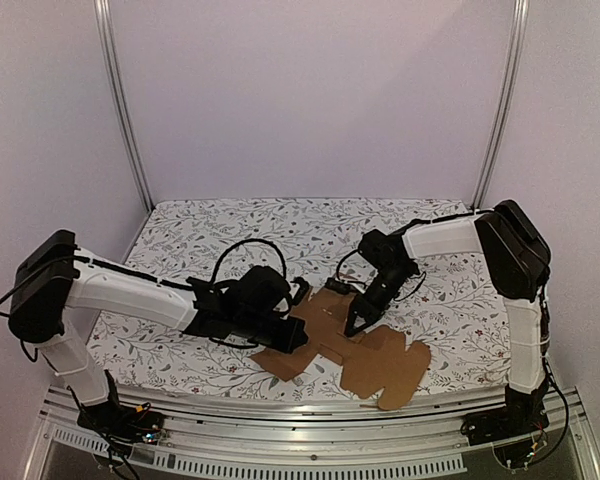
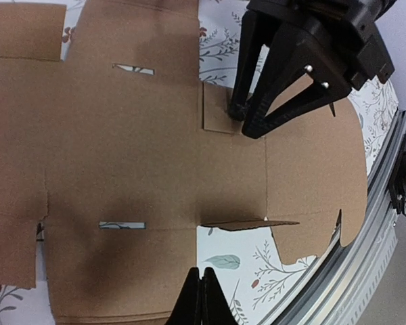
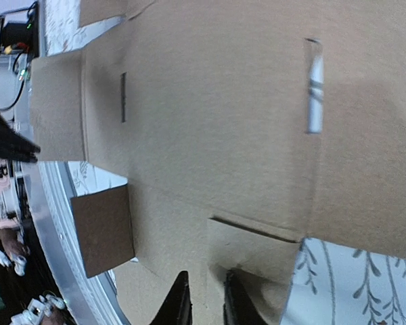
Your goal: Fold the paper box
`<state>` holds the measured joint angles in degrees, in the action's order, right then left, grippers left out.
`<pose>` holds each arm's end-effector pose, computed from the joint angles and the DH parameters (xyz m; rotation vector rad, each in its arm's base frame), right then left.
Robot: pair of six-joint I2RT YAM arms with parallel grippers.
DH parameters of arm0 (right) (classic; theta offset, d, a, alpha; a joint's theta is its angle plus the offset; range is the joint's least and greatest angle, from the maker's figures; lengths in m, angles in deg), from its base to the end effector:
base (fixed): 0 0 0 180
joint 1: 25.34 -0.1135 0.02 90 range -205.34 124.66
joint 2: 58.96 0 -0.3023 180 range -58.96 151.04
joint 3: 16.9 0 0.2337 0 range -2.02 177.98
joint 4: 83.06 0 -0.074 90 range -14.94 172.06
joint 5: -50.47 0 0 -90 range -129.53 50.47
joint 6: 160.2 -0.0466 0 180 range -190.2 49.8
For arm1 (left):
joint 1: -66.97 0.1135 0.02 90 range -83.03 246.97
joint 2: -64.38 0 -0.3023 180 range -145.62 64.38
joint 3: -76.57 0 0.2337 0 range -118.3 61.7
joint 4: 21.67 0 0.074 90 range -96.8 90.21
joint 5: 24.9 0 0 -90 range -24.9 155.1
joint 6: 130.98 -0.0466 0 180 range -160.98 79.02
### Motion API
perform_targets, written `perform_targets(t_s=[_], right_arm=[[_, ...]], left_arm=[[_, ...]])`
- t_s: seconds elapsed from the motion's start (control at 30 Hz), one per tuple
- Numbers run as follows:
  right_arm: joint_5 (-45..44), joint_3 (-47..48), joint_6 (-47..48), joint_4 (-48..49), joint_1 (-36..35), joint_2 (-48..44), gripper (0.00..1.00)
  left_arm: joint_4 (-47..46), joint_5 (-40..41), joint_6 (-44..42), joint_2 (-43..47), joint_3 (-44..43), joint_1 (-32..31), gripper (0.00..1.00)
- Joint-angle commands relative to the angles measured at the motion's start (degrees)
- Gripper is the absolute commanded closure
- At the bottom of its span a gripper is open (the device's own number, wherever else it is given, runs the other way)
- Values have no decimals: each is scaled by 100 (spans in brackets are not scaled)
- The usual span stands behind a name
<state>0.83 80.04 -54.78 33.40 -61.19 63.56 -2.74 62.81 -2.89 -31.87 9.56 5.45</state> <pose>0.3025 0.2558 0.1580 1.2408 -2.5671 -1.0352 0.1592 -0.2973 0.2100 0.5449 2.5304 -0.7890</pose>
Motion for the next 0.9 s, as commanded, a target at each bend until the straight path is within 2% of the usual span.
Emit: perform_targets(t_s=[0.0, 0.13, 0.47, 0.73, 0.87], right_arm=[[-581, -139, -173, -127, 114, 346, 91], [-582, -114, -279, -121, 129, 459, 97], [-504, -94, -320, -121, 238, 543, 98], [-503, -86, -311, -118, 252, 535, 98], [-470, -85, -320, -118, 249, 553, 98]], left_arm=[[-307, 36, 152, -376, -274, -122, 100], [-564, 32, 165, -597, -368, -131, 100], [-523, -430, 159, -1026, -719, -133, 100], [26, 191, 121, -67, -345, -335, 100], [43, 29, 204, -186, -443, -572, 100]])
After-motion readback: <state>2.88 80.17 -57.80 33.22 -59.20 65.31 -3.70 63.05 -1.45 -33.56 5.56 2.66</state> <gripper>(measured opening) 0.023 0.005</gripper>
